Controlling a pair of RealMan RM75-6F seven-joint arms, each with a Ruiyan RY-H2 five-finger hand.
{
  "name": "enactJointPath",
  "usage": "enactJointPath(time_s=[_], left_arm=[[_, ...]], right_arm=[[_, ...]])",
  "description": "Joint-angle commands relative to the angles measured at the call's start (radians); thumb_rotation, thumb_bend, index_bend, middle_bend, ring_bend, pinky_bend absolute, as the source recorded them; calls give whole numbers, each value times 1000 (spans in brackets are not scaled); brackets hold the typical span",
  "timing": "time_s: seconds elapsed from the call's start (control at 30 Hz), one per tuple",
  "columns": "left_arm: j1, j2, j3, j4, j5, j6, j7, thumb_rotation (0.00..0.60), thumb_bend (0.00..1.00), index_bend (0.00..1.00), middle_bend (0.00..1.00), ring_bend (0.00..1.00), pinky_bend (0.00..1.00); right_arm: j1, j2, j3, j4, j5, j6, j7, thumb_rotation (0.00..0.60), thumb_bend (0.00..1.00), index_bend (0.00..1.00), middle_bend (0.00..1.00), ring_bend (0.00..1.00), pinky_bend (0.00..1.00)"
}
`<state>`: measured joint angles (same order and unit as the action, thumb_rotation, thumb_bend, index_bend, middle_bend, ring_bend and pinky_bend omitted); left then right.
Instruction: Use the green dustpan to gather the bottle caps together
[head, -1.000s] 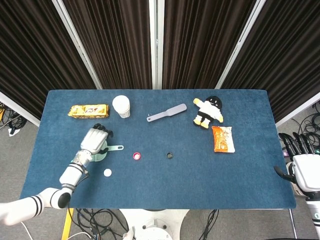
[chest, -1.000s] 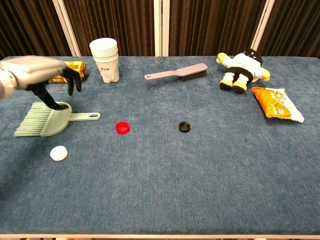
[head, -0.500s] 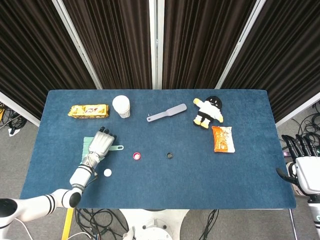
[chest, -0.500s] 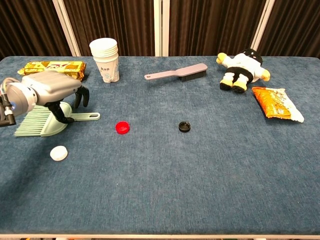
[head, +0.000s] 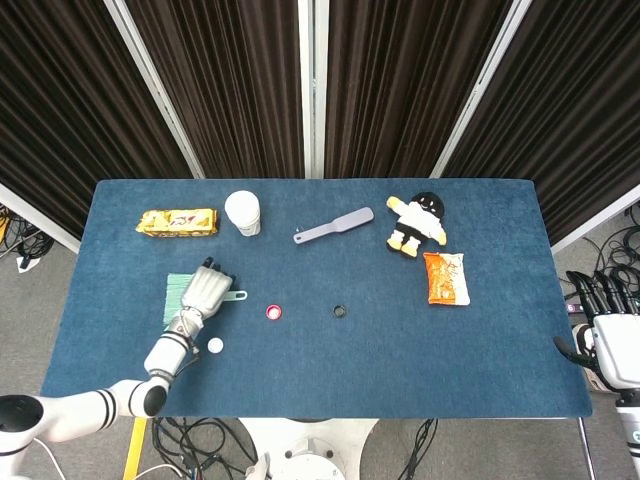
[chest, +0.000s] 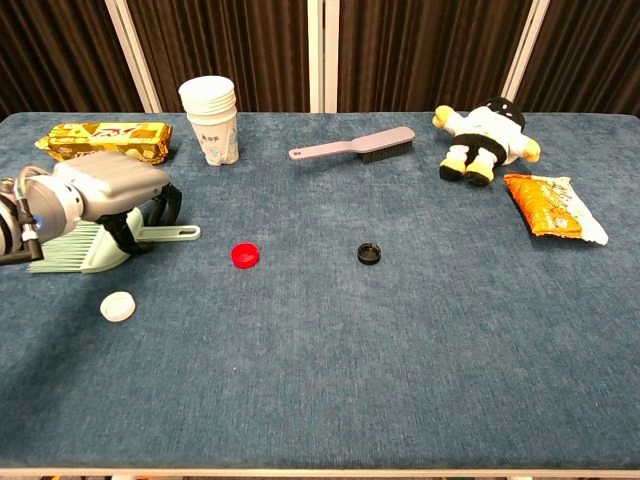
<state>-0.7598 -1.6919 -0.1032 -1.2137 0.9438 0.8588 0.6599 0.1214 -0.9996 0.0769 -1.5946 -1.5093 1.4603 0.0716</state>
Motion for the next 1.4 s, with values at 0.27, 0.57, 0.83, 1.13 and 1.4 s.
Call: enactJointPath(time_s=[0.27, 0.57, 0.83, 1.13, 1.4], left_arm=[[-2, -22, 8, 30, -2, -8, -25, 600, 392, 442, 498, 317, 162], [26, 53, 12, -40, 114, 17, -178, 600, 415, 464, 542, 334, 203], [91, 161, 31, -89, 366, 167, -465, 600, 450, 484, 580, 371, 287], [230, 230, 60, -198, 429, 352, -640, 600, 453, 490, 588, 376, 293], [311, 158, 71, -247, 414, 405, -713, 600, 454, 489, 583, 376, 294]], right_arm=[[-2, 1, -2, 0, 9, -10, 4, 600, 101, 0, 100, 0, 0], [5, 10, -2, -11, 3, -20, 2, 600, 101, 0, 100, 0, 0], [3, 26, -2, -29, -4, -14, -7, 600, 102, 0, 100, 0, 0], [13, 35, 6, -28, -13, -15, -5, 600, 102, 0, 99, 0, 0], [31, 42, 10, -25, -27, -27, 1, 600, 102, 0, 98, 0, 0]])
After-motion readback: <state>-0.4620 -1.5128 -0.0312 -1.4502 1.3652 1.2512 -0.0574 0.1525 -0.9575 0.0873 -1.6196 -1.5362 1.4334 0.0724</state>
